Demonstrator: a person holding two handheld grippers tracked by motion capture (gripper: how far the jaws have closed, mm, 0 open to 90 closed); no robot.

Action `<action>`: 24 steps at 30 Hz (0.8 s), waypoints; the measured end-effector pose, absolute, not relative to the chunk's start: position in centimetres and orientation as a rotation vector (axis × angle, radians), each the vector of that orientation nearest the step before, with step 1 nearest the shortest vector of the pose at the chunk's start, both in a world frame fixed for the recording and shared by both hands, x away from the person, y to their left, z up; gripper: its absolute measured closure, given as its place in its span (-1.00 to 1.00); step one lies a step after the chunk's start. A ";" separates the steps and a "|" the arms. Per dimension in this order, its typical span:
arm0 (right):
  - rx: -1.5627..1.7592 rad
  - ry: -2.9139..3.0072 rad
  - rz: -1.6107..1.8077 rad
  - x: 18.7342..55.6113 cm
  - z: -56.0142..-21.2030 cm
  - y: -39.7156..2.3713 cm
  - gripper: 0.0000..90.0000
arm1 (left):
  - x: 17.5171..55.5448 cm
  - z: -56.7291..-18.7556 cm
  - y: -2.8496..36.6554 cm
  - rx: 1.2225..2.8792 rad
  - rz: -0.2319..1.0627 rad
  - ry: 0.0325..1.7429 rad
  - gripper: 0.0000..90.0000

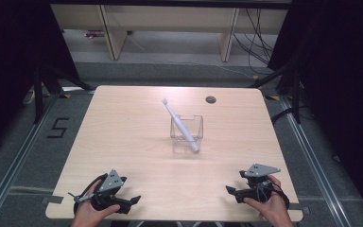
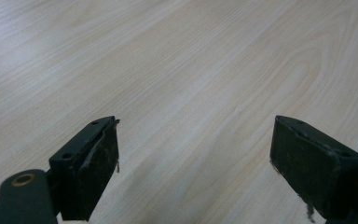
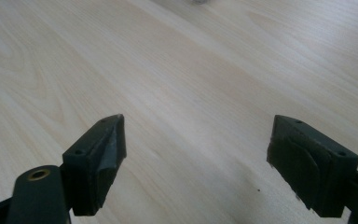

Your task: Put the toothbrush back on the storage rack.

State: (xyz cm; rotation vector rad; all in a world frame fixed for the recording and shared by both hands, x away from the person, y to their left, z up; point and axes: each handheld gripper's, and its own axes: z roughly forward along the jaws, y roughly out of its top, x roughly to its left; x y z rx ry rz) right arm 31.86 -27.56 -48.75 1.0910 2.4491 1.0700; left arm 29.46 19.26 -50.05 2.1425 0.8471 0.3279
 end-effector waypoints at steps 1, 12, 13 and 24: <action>1.107 2.442 1.064 31.7 -48.8 -27.6 -0.57 | 29.4 -50.1 19.2 2.131 0.325 0.854 -0.67; 1.087 2.442 1.051 31.2 -49.0 -27.9 -0.57 | 29.5 -50.0 19.4 2.151 0.336 0.849 -0.67; 1.075 2.447 1.050 31.2 -49.1 -27.9 -0.57 | 29.5 -50.0 19.4 2.147 0.332 0.849 -0.67; 1.099 2.475 1.030 31.2 -49.1 -27.8 -0.57 | 29.5 -50.0 19.4 2.133 0.329 0.851 -0.67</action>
